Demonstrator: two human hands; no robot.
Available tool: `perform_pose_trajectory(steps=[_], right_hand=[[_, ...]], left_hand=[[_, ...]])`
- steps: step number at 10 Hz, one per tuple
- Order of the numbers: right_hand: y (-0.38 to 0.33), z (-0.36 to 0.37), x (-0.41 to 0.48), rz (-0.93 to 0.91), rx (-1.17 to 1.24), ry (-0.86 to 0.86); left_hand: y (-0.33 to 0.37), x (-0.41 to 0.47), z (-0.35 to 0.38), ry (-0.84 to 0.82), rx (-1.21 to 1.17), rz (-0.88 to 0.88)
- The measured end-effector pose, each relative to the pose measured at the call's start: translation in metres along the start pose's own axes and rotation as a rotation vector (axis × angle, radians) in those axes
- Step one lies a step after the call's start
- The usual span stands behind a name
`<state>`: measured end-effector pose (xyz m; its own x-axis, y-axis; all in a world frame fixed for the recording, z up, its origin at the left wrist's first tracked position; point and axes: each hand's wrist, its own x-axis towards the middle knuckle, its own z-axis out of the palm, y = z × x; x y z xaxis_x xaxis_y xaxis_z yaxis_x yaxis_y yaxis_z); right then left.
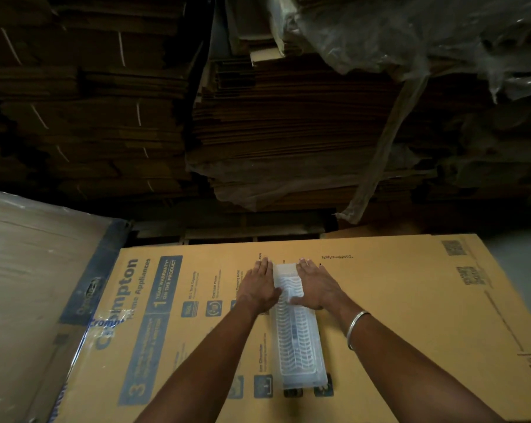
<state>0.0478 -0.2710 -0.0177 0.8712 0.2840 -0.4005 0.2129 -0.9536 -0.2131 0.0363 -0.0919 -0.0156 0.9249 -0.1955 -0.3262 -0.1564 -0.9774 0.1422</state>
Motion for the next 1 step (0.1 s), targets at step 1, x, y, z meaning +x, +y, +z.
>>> perform_pose_trajectory(steps=[1], right_hand=[[0.0012,0.0027,0.0021,-0.022,0.017,0.202]], left_hand=[[-0.001,0.0001,-0.0028,0.109,-0.032,0.002]])
